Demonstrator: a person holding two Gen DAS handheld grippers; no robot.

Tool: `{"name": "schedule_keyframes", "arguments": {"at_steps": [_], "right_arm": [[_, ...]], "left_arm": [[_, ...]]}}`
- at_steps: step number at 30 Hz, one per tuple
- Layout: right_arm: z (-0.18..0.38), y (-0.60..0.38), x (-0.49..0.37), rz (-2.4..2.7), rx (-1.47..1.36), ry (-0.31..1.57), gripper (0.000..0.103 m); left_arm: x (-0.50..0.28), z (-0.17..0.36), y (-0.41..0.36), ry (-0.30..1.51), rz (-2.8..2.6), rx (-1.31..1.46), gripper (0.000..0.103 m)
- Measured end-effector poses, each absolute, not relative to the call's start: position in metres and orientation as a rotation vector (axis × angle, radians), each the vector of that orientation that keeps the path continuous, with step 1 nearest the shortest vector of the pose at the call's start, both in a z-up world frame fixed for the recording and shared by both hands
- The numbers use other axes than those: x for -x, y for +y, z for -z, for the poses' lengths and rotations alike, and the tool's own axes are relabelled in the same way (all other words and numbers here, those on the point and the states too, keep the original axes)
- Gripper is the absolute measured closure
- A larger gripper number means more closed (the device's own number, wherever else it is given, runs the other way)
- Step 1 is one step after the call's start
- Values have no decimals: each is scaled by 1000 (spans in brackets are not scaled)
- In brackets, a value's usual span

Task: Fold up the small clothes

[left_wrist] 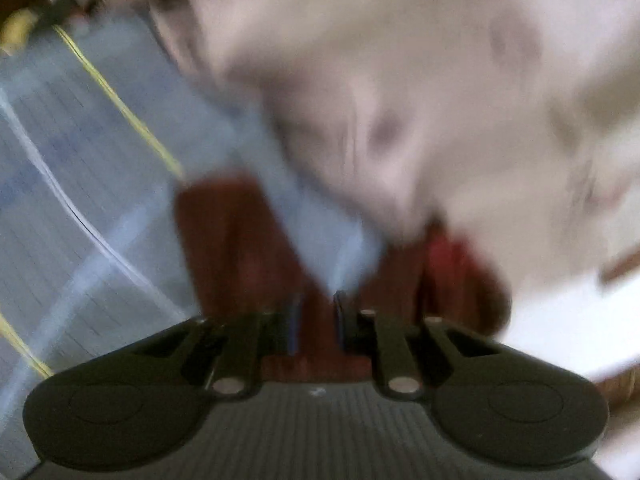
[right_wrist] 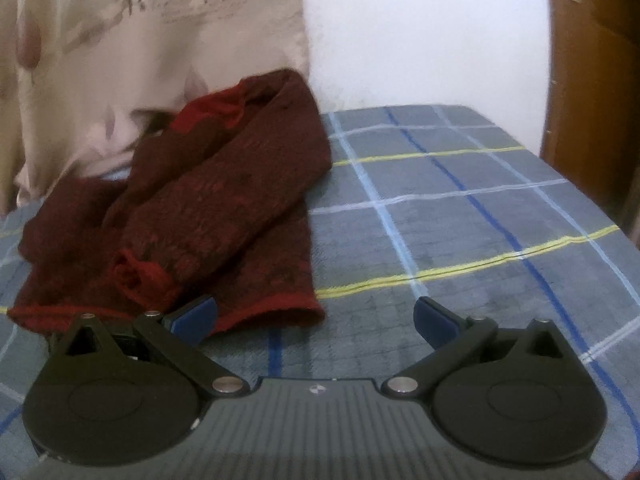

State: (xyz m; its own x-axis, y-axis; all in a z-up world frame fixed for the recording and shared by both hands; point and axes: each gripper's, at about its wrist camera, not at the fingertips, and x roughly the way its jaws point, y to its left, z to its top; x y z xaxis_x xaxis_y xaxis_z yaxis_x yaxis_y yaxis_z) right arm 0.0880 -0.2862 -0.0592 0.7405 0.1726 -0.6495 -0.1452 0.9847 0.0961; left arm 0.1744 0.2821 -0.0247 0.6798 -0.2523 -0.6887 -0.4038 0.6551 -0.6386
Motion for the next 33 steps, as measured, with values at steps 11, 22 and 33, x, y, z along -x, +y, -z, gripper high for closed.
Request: {"name": "schedule_keyframes", "arguments": {"at_steps": [11,22,33], "right_arm": [[58,-290,-82,-225,6,729,0],[57,-321,-96,-226,-87,711,0],[60,-346,-97,-193,-155,692,0]], "left_arm": [[-312,43,228,1202,-131,479,19],[-326,99,213,1487,-285,249,40],[-180,53,224,1037,-362,477,86]]}}
